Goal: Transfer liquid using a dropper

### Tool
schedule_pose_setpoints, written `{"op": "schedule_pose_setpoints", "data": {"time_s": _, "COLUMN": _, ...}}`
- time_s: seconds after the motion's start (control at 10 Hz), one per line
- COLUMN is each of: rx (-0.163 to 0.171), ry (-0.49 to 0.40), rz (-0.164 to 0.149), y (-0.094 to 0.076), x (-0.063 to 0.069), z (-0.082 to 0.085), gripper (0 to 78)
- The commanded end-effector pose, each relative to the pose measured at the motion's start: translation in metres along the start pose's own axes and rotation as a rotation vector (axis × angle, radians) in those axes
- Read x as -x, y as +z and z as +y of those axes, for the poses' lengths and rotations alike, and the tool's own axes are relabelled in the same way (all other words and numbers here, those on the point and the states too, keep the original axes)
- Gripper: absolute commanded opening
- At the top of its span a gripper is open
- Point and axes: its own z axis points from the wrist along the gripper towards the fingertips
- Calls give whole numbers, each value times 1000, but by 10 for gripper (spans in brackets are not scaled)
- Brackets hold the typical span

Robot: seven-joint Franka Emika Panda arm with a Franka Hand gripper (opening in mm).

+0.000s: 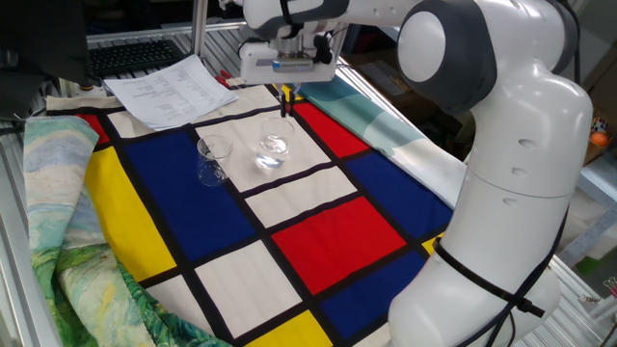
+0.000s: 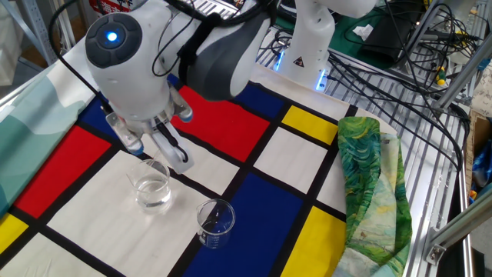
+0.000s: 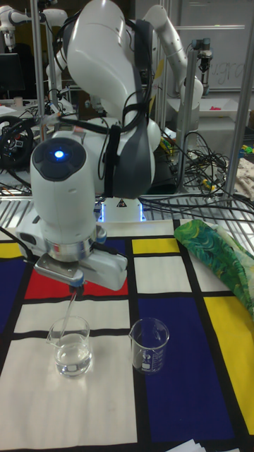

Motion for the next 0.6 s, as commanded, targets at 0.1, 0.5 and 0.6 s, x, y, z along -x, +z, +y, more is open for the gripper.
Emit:
{"op": "schedule_pose_setpoints", "data": {"time_s": 0.1, "rx": -10, "ry": 12, "rz": 16, "y": -11, "x": -7, "z": 3, "gripper": 13}}
{"op": "schedule_pose_setpoints", "data": {"time_s": 0.5, "rx": -21, "ry": 23, "rz": 45, "y": -24, "x": -17, "z": 7, "gripper": 13}}
{"op": "schedule_pose_setpoints", "data": {"time_s": 0.6, "rx": -24, "ry": 26, "rz": 52, "y": -27, "x": -20, "z": 7, "gripper": 13}}
